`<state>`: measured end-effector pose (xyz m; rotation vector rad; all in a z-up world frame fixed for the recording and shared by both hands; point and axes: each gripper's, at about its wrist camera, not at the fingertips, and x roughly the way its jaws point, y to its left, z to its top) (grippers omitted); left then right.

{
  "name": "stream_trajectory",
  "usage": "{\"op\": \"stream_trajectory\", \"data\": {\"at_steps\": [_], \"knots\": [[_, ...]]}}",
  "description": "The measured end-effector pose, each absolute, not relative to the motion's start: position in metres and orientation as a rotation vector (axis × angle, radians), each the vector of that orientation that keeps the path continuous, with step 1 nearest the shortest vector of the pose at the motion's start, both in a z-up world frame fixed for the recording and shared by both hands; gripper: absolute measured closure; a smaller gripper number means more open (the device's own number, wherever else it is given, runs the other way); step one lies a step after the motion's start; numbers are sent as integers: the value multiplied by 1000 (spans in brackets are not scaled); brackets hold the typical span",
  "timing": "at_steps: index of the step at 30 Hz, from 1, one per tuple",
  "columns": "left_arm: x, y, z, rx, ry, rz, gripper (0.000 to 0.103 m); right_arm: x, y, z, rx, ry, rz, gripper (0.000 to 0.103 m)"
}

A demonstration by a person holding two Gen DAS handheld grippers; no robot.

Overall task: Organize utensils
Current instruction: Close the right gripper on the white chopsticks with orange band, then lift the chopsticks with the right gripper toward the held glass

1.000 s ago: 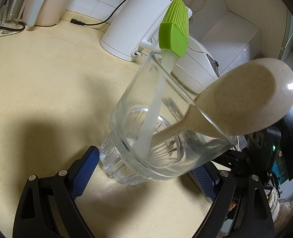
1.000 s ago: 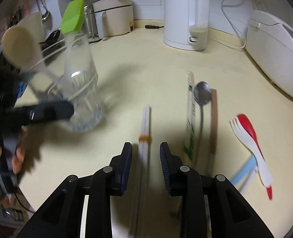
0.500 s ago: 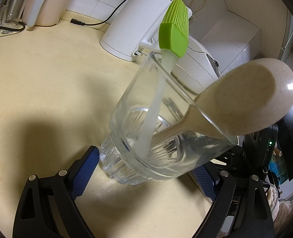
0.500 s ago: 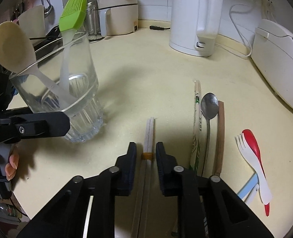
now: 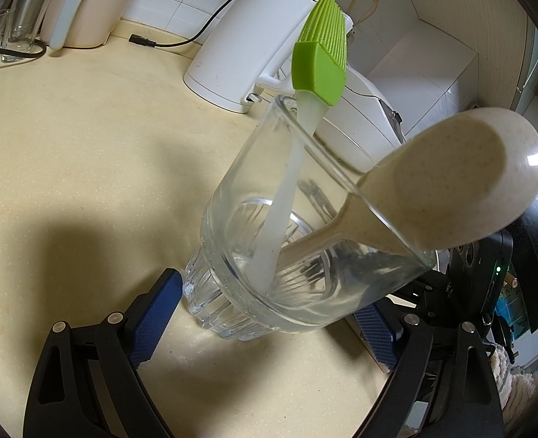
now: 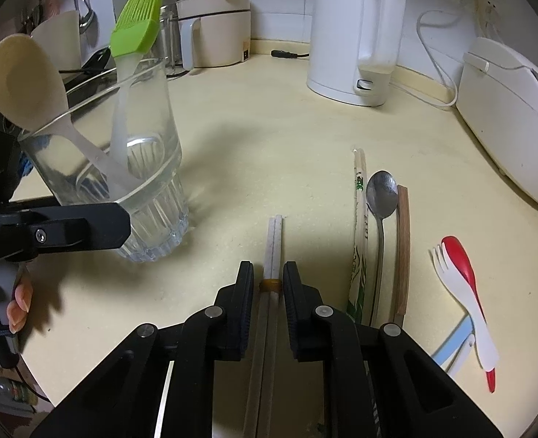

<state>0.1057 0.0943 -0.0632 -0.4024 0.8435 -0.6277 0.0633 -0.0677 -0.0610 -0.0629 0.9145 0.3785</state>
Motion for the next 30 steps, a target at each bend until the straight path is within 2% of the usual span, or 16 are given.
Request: {"op": "stream_trajectory", "data": {"at_steps": [1,10,30], "knots": [[106,94,-63,-402,843,-628,10,62,-69,-61,-58,916,375,91],[106,94,-63,-403,843,-628,10,64,-84,-56,94,908,377,91],[106,95,-63,-403,844,-628,10,34,-130,9,297,665,355,91]]}}
